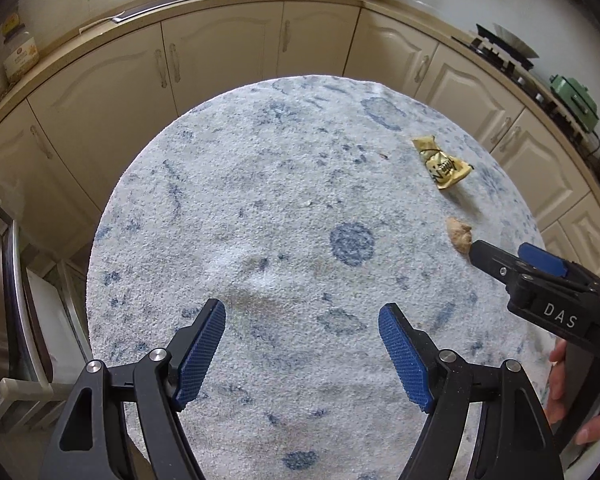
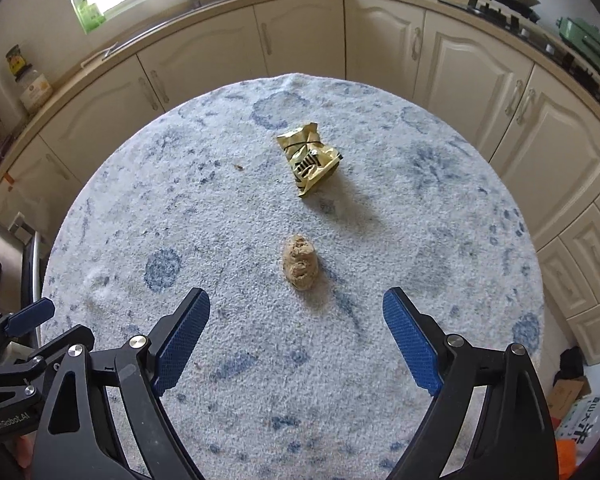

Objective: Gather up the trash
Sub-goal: 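Grasp the brown crumpled piece with the right gripper while the left approaches the gold wrapper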

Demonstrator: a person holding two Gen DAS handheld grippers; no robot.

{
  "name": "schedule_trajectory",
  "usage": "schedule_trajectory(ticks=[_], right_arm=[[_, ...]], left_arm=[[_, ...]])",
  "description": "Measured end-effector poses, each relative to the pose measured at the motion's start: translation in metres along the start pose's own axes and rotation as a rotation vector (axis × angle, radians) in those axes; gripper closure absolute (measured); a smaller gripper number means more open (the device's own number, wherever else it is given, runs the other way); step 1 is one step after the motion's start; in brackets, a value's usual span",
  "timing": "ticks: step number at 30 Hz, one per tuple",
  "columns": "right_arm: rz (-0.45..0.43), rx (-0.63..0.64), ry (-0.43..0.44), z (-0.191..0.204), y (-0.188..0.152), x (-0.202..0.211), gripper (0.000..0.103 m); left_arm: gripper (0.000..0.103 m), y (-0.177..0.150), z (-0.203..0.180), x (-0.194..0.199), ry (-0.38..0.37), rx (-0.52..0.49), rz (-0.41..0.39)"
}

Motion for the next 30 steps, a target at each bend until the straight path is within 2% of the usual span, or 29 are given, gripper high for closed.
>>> schedule_trajectory(ticks=[2, 6, 9, 10, 11, 13, 16, 22, 30], right_arm=[[0.025, 0.001, 0.0, 0.0, 0.002, -0.013, 0.023], [0.045, -0.003, -0.001, -0.002, 0.006, -0.03, 0.026], [0.041, 0.005, 0.003, -0.004, 0.006, -0.034, 0.037], [0.043, 0.009, 0.007, -0.005, 0.006, -0.036, 0.047], [0.052, 0.009, 0.012, -0.006, 0.005, -0.038, 0.065], [0.04, -0.003, 0.0, -0.014, 0.006, -0.037, 0.081], [0.053, -0.014, 0.045, -0.021, 0.003, -0.034, 0.082], [0.034, -0.068, 0.029, -0.049, 0.002, -0.023, 0.082], [0.001, -0.121, 0.003, -0.091, 0.016, -0.009, 0.082]], left_arm=[[0.028, 0.003, 0.004, -0.01, 0.002, 0.011, 0.01], [0.028, 0.008, 0.01, -0.025, 0.008, 0.027, 0.024], [0.028, 0.01, 0.012, -0.034, 0.0, 0.037, 0.036], [0.028, 0.009, 0.012, -0.036, -0.001, 0.04, 0.038], [0.028, 0.009, 0.012, -0.038, 0.0, 0.043, 0.04], [0.028, 0.009, 0.012, -0.042, 0.0, 0.046, 0.044], [0.028, 0.008, 0.009, -0.046, -0.006, 0.045, 0.052], [0.028, 0.014, -0.004, -0.049, -0.021, 0.041, 0.052], [0.028, 0.038, -0.048, -0.063, -0.044, -0.019, 0.06]])
Point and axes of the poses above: each gripper's, at about its wrist camera, not at the fingertips, and x roughly against the way its jaws point, z to its left, y to its top, the point moved 7 cm from there along -x, roughly the way its jaws point
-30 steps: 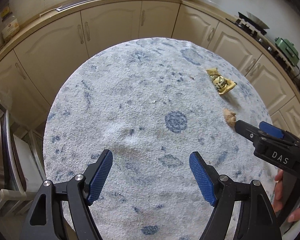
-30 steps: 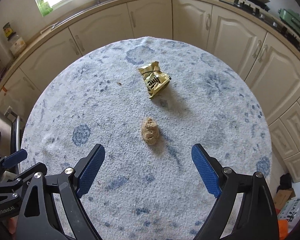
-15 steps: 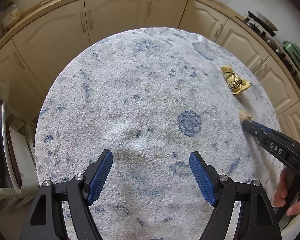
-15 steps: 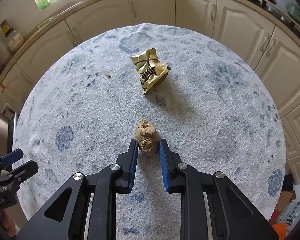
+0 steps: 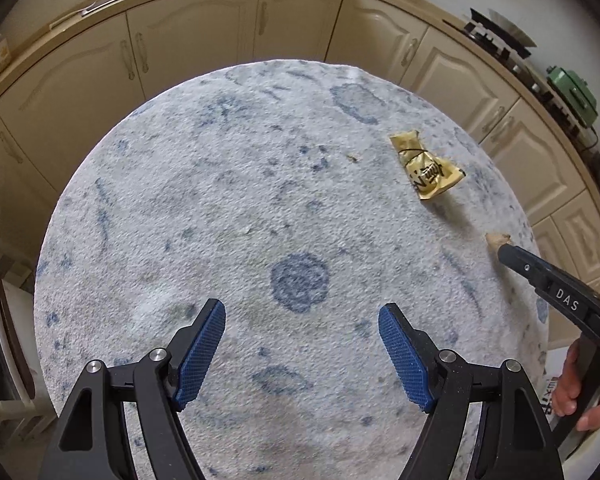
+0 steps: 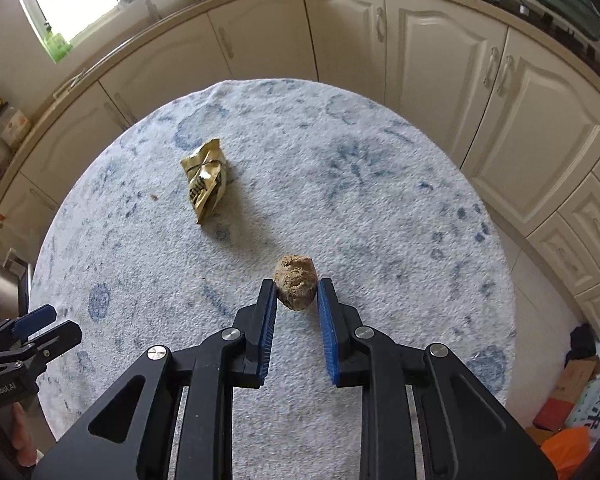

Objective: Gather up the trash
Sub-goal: 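Grasp the brown crumpled piece with the right gripper while the left approaches the gold wrapper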

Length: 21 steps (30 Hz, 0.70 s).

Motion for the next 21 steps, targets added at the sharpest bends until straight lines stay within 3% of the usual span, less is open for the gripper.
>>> schedule_trajectory(ticks=[11, 21], right_arm=[[-0.043, -0.047, -0.036, -0.044, 0.031, -0.001, 0.082], [-0.072, -0.063, 0.02, -0.053, 0.035, -0.008, 0.082]], left_arm=[[0.028, 0.073, -0.075, -0.05, -0.037, -0.072, 0.053], [0.028, 0.118, -0.093, -0.119, -0.047, -0.025, 0.129]])
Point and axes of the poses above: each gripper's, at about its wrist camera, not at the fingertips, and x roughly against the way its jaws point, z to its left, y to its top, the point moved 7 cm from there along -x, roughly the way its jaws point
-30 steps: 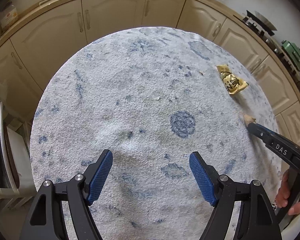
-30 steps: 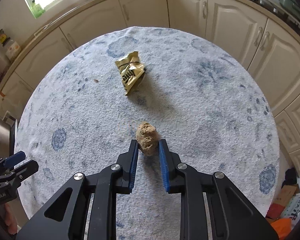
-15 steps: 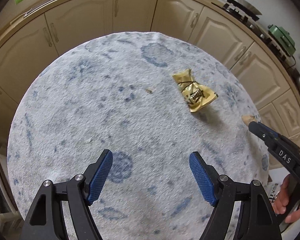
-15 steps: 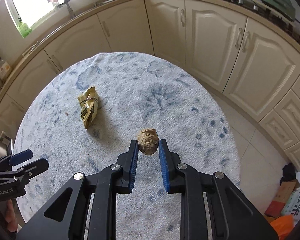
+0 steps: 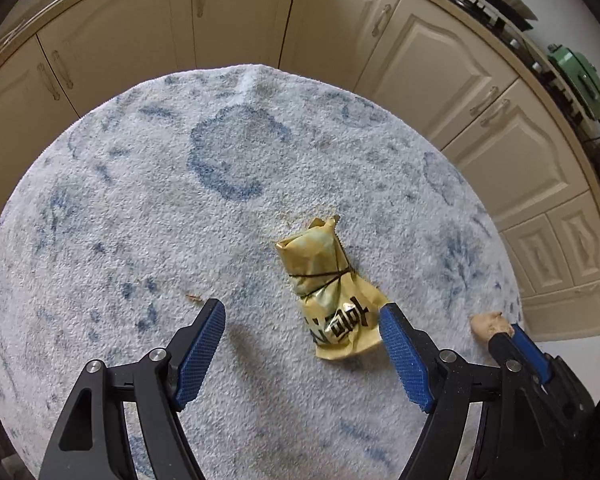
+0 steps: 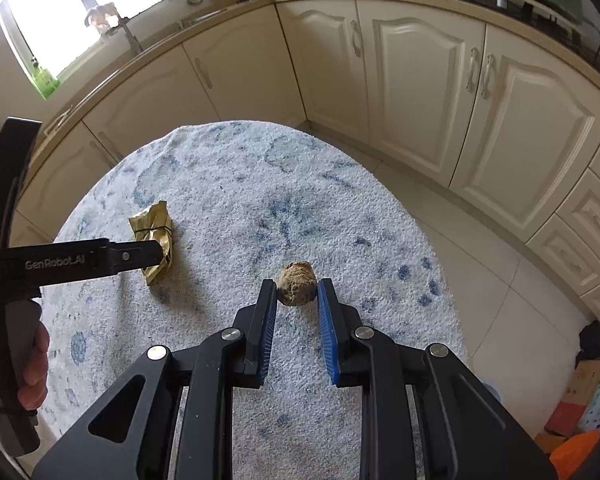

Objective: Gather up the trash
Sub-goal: 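Grasp the brown crumpled piece with the right gripper while the left approaches the gold wrapper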

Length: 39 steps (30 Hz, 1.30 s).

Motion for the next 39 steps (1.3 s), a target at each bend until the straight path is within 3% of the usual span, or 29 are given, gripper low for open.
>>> schedule_trajectory(ticks=[4, 6, 12, 22, 24, 26, 28, 31, 33, 34, 35, 36, 37, 39], right_arm=[[-0.007, 0.001, 0.005, 0.0, 0.003, -0.001, 0.082], [-0.004, -0.001, 0.005, 0.0, 0.002, 0.0, 0.082], [0.009, 0.008, 0.011, 0.005, -0.013, 0.006, 0.082], [0.025, 0.028, 0.061, 0.014, -0.042, 0.038, 0.082], [0.002, 0.024, 0.019, 0.005, -0.032, 0.04, 0.08], [-0.011, 0.013, -0.091, -0.009, -0.023, 0.038, 0.077], [-0.003, 0.014, -0.136, -0.014, -0.017, 0.03, 0.075], [0.065, 0.019, -0.095, -0.008, -0.016, 0.01, 0.059], [0.081, 0.033, -0.113, -0.004, -0.016, -0.002, 0.058], [0.087, 0.037, -0.132, -0.003, -0.016, -0.008, 0.058], [0.091, 0.039, -0.132, -0.002, -0.016, -0.013, 0.058], [0.097, 0.038, -0.12, 0.0, -0.016, -0.018, 0.058], [0.081, 0.048, -0.124, 0.002, -0.015, -0.02, 0.057], [0.066, 0.074, -0.14, 0.005, -0.014, -0.023, 0.072]], left_arm=[[0.045, 0.005, -0.008, -0.008, -0.015, -0.035, -0.028], [0.071, 0.004, -0.011, -0.009, -0.078, -0.033, -0.006], [0.073, -0.015, -0.007, 0.003, -0.058, -0.065, 0.004], [0.079, -0.102, 0.028, 0.06, -0.072, -0.074, -0.025], [0.079, -0.116, 0.034, 0.069, -0.067, -0.071, -0.041], [0.089, -0.129, 0.04, 0.081, -0.069, -0.071, -0.048], [0.089, -0.144, 0.044, 0.091, -0.088, -0.073, -0.035], [0.086, -0.159, 0.057, 0.098, -0.089, -0.051, -0.035], [0.084, -0.164, 0.066, 0.101, -0.065, -0.029, -0.038], [0.075, -0.166, 0.069, 0.102, -0.063, -0.024, -0.039], [0.06, -0.168, 0.07, 0.103, -0.066, -0.024, -0.042], [0.053, -0.169, 0.072, 0.104, -0.066, -0.02, -0.041], [0.048, -0.17, 0.072, 0.102, -0.061, -0.014, -0.04], [0.048, -0.173, 0.074, 0.098, -0.06, -0.001, -0.029]])
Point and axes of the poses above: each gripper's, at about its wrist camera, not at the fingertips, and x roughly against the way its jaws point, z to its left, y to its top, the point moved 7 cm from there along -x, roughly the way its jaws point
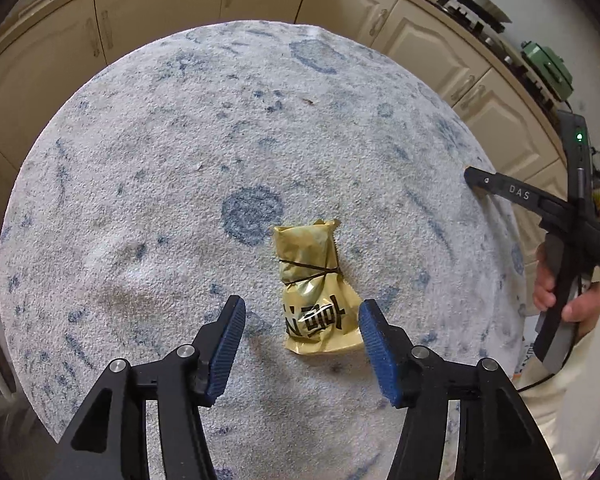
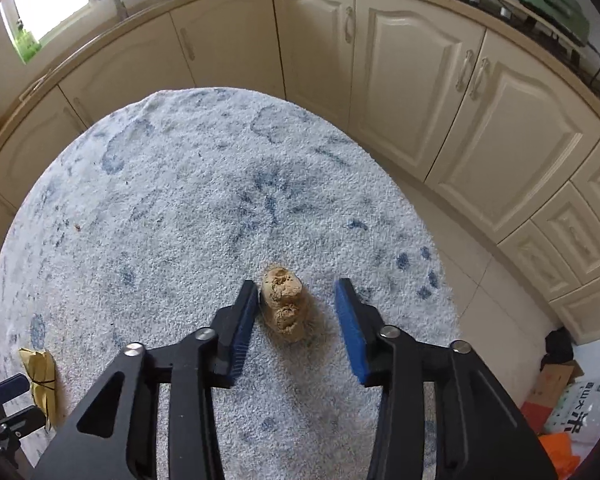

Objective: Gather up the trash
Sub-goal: 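Grasp the brown crumpled piece with the right gripper while the left approaches the gold wrapper, then close the left gripper on the gold wrapper and lift it off the table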

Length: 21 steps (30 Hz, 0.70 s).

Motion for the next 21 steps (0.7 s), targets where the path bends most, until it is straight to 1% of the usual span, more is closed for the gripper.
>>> schedule_trajectory(ticks=[1, 2, 4, 6, 8, 9, 10, 11, 13, 15, 16, 17, 18, 19, 20, 21], right_arm=[[-0.002, -0.012, 0.019, 0.001, 0.0, 0.001, 0.078], [0.004, -0.026, 0.042, 0.001, -0.001, 0.002, 0.078], [0.021, -0.035, 0.105, 0.005, -0.007, 0.006, 0.079], [0.028, -0.026, 0.135, 0.012, -0.019, 0.013, 0.079], [0.029, -0.008, 0.187, 0.023, -0.032, 0.024, 0.079], [0.028, 0.01, 0.217, 0.031, -0.039, 0.031, 0.079], [0.023, 0.03, 0.231, 0.038, -0.045, 0.036, 0.078], [0.017, 0.046, 0.234, 0.044, -0.05, 0.041, 0.078], [0.009, 0.084, 0.243, 0.056, -0.061, 0.049, 0.078], [0.011, 0.106, 0.255, 0.065, -0.068, 0.053, 0.079], [0.012, 0.113, 0.257, 0.067, -0.071, 0.054, 0.078], [0.011, 0.118, 0.255, 0.07, -0.073, 0.055, 0.078], [0.012, 0.12, 0.254, 0.07, -0.075, 0.054, 0.078], [0.016, 0.121, 0.254, 0.07, -0.076, 0.053, 0.079], [0.021, 0.119, 0.256, 0.071, -0.078, 0.051, 0.079], [0.028, 0.116, 0.256, 0.071, -0.079, 0.049, 0.079]], left_arm=[[0.048, -0.002, 0.0, -0.004, -0.014, 0.015, 0.008], [0.048, -0.002, 0.0, -0.005, -0.021, 0.028, 0.003], [0.048, -0.001, 0.0, -0.005, -0.007, 0.041, -0.012], [0.042, 0.0, 0.0, -0.007, -0.012, 0.052, -0.02], [0.023, 0.002, -0.004, -0.01, -0.04, 0.081, -0.023], [0.019, 0.001, -0.006, -0.011, -0.045, 0.091, -0.023], [0.014, 0.001, -0.009, -0.013, -0.035, 0.095, -0.026], [0.014, 0.001, -0.013, -0.016, -0.009, 0.091, -0.035], [0.017, -0.001, -0.02, -0.018, 0.049, 0.044, -0.062], [0.025, -0.004, -0.026, -0.02, 0.095, -0.023, -0.085], [0.039, -0.004, -0.025, -0.019, 0.119, -0.025, -0.1], [0.068, -0.005, -0.023, -0.016, 0.122, -0.018, -0.112], [0.073, -0.005, -0.02, -0.014, 0.119, -0.003, -0.11], [0.075, -0.005, -0.018, -0.013, 0.076, 0.015, -0.1], [0.076, -0.005, -0.016, -0.012, 0.05, 0.026, -0.095], [0.076, -0.006, -0.015, -0.011, 0.042, 0.031, -0.092]])
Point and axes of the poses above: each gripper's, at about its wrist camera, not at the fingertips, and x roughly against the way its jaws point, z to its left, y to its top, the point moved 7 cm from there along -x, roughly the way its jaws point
